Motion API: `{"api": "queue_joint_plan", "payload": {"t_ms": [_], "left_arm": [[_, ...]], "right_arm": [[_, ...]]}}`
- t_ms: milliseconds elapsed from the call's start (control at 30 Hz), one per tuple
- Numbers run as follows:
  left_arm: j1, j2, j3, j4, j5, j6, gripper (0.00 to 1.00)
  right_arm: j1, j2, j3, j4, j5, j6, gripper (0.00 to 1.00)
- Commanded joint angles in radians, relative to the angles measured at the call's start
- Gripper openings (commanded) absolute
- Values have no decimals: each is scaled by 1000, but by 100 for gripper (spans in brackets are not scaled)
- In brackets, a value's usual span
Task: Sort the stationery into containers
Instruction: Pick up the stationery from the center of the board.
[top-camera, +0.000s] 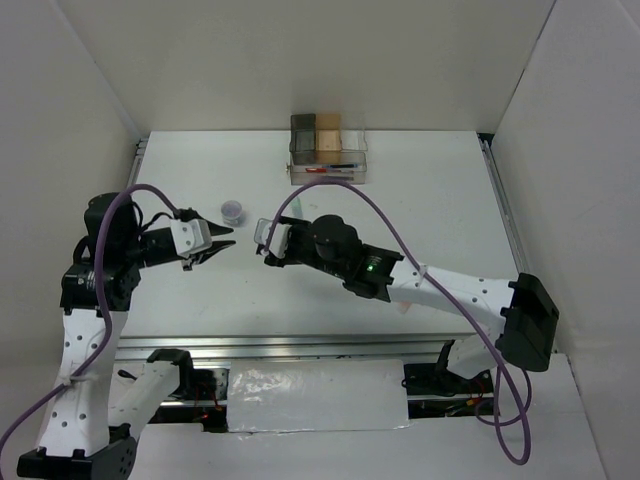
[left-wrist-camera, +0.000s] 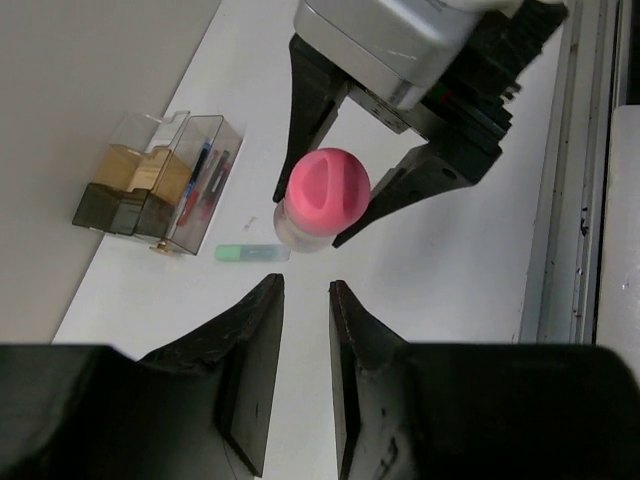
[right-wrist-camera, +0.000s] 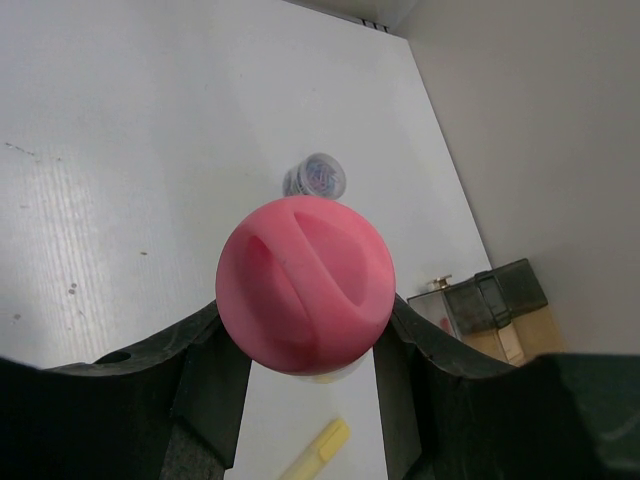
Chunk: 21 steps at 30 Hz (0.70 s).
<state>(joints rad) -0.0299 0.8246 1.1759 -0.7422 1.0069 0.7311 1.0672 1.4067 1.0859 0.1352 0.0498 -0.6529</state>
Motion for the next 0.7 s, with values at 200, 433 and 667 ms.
{"api": "queue_joint_plan", "payload": {"t_ms": [200, 433, 667], "left_arm": [[-4, 28, 47, 11, 96, 43, 38], [-4, 57, 83, -97, 114, 133, 38], [-5, 47, 62, -51, 96, 102, 38]], "right_arm": [[40, 24, 97, 37, 12, -7, 0], [48, 80, 167, 20, 4, 9, 0], [59, 124, 216, 12, 9, 10, 0]]}}
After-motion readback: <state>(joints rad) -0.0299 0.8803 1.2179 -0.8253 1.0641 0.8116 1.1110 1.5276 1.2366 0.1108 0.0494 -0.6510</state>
